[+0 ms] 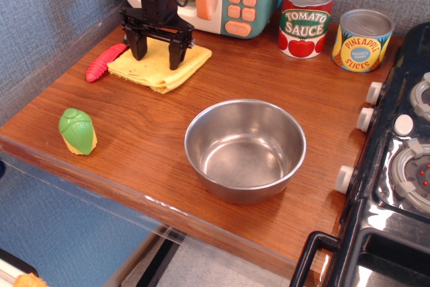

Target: Move the orange cloth behind the pot

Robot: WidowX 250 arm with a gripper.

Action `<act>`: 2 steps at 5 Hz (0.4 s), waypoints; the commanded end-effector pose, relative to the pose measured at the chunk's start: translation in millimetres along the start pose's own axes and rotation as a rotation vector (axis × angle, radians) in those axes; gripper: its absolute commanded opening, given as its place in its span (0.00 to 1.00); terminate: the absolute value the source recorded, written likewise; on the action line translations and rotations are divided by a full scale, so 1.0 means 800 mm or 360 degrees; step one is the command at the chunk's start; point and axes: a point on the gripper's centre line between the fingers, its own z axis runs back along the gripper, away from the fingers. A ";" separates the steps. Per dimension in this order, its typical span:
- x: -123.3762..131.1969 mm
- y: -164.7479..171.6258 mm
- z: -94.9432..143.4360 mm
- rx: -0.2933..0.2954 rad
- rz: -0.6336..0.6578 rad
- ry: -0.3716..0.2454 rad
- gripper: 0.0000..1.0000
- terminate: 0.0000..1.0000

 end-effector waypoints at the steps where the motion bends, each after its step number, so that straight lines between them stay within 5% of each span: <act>1: 0.024 -0.012 0.144 -0.0106 -0.0013 -0.0349 1.00 0.00; 2: 0.009 -0.012 0.173 -0.0093 -0.0028 -0.0391 1.00 0.00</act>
